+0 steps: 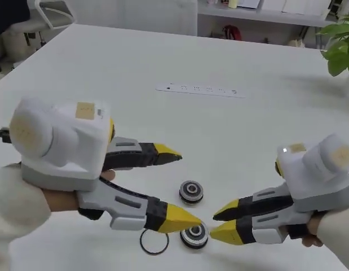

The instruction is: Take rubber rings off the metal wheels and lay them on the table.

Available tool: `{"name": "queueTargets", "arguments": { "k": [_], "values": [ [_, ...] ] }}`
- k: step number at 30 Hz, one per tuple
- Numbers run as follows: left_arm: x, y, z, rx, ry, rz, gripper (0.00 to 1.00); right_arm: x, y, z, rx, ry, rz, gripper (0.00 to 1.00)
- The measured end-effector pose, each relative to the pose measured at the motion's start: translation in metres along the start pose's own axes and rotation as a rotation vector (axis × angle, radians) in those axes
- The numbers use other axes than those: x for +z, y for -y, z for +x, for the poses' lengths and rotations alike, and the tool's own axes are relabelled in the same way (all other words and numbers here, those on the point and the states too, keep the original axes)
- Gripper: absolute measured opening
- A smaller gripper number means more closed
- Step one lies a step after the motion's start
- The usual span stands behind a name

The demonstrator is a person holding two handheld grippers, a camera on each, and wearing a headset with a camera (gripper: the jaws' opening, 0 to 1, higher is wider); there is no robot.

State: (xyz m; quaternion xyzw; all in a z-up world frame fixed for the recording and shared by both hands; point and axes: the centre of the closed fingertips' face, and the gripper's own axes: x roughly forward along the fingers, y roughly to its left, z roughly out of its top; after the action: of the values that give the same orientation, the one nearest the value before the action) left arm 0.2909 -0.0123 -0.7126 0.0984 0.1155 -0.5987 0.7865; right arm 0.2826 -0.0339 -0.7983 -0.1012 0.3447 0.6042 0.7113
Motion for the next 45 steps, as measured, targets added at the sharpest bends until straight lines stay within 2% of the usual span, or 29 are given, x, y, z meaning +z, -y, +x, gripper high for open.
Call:
{"name": "queueTargets", "arguments": {
  "k": [4,8,12,17,19,21,25,28,34,39,45],
  "values": [
    [-0.013,0.004,0.009,0.010,-0.023,0.014,0.51,-0.002,-0.001,0.002,0.006,-0.011,-0.013,0.18],
    [-0.031,0.006,0.013,0.024,-0.054,-0.005,0.51,-0.002,-0.001,0.005,0.009,-0.012,-0.020,0.18],
    [-0.041,0.005,0.012,0.036,-0.073,-0.017,0.49,-0.004,-0.001,0.007,0.009,-0.018,-0.031,0.17],
    [-0.047,0.003,0.018,0.039,-0.080,-0.040,0.39,-0.005,-0.002,0.010,0.015,-0.026,-0.033,0.16],
    [-0.047,0.005,0.021,0.025,-0.078,-0.073,0.31,-0.006,-0.003,0.011,0.023,-0.030,-0.031,0.16],
    [-0.050,0.006,0.024,0.021,-0.085,-0.055,0.26,-0.007,-0.004,0.012,0.027,-0.031,-0.029,0.15],
    [-0.058,0.009,0.027,0.011,-0.106,-0.062,0.25,-0.007,-0.003,0.013,0.026,-0.029,-0.028,0.14],
    [-0.062,0.009,0.028,0.013,-0.125,-0.043,0.23,-0.008,-0.004,0.013,0.033,-0.029,-0.024,0.13],
    [-0.067,0.008,0.028,0.016,-0.141,-0.055,0.22,-0.007,-0.002,0.013,0.031,-0.030,-0.032,0.13],
    [-0.073,0.014,0.030,-0.002,-0.163,-0.028,0.20,-0.007,-0.001,0.013,0.023,-0.035,-0.050,0.09],
    [-0.074,0.013,0.030,-0.003,-0.164,-0.034,0.14,-0.007,0.000,0.013,0.013,-0.034,-0.056,0.07]
  ]
}}
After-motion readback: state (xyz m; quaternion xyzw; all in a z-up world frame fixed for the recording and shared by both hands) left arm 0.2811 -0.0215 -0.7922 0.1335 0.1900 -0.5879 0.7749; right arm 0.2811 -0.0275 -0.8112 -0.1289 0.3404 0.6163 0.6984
